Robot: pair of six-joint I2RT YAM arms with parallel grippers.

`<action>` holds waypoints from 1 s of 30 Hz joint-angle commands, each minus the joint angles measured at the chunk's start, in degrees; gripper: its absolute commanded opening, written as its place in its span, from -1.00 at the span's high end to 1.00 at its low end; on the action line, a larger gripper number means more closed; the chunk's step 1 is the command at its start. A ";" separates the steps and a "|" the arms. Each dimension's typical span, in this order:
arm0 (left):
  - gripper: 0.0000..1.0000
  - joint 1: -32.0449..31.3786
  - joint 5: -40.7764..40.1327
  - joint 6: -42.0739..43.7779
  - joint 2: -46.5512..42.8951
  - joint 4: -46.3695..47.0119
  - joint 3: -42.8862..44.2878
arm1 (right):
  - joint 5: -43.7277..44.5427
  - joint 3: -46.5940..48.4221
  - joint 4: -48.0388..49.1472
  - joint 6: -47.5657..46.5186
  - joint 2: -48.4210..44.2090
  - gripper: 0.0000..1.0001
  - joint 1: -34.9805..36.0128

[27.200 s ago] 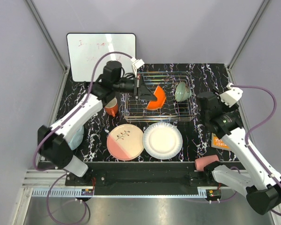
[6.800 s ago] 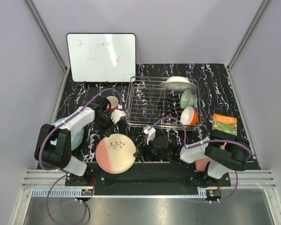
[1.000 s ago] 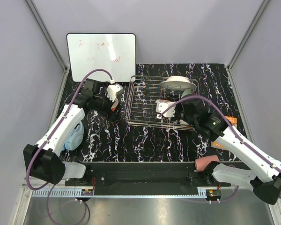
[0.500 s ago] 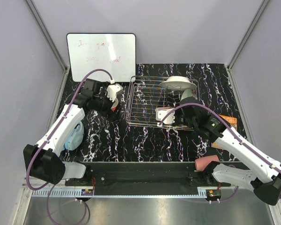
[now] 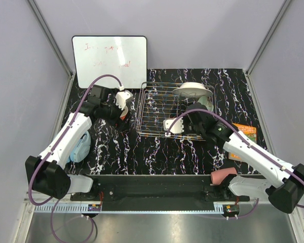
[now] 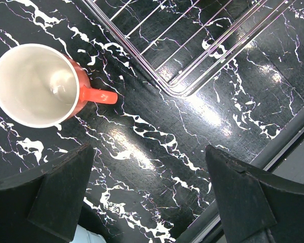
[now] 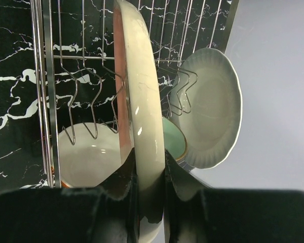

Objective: Load the mixed dishes into the dish rack

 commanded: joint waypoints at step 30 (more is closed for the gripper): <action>-0.89 1.37 1.17 2.12 -1.02 3.08 -1.91 | 0.75 2.60 8.63 6.72 10.55 0.93 -0.40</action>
